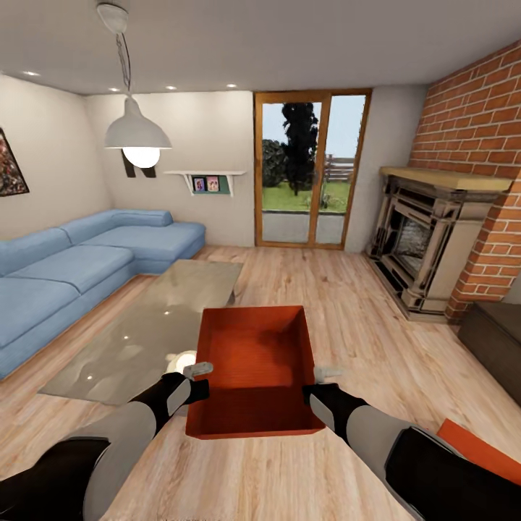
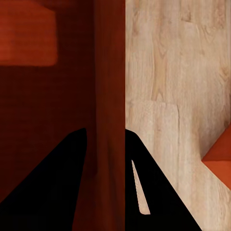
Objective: Move the two storage containers from the living room to the garage. In the garage, place one container on the floor and stack the other container on top of it (either order is fine).
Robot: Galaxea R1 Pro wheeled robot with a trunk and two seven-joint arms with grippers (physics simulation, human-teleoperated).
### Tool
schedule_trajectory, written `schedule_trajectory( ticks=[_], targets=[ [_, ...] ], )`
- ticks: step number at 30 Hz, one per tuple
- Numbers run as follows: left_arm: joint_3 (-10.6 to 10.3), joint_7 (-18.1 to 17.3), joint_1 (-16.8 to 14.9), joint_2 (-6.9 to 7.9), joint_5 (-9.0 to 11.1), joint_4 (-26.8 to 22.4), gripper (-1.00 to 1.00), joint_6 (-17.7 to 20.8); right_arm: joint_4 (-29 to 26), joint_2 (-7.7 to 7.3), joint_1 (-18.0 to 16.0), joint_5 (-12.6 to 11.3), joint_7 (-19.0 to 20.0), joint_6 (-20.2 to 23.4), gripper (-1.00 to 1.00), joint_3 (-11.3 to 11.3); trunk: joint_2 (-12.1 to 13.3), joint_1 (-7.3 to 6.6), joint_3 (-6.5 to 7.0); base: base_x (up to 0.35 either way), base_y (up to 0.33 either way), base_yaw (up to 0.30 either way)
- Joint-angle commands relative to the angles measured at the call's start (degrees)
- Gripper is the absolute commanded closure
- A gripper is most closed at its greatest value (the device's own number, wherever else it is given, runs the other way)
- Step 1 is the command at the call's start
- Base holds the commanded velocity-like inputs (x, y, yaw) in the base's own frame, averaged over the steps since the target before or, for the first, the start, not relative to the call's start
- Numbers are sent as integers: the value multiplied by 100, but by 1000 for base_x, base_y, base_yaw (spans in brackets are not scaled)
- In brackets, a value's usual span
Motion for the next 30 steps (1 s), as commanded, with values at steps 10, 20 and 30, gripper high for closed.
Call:
schedule_trajectory(
  ticks=[10, 20, 30],
  targets=[
    [145, 52, -4, -4, -120, -11, 100, 31, -92, 24, -4, -40, -20, 36, 100, 124, -14, 4, -13, 0, 0, 269],
    [147, 54, -4, -3, -120, -11, 100, 23, -92, 24, -4, -41, -20, 35, 100, 127, -14, 4, -13, 0, 0, 269],
    [149, 54, -4, -3, -120, -11, 100, 14, -92, 24, -4, -42, -22, 35, 100, 126, -14, 4, -13, 0, 0, 269]
  ],
)
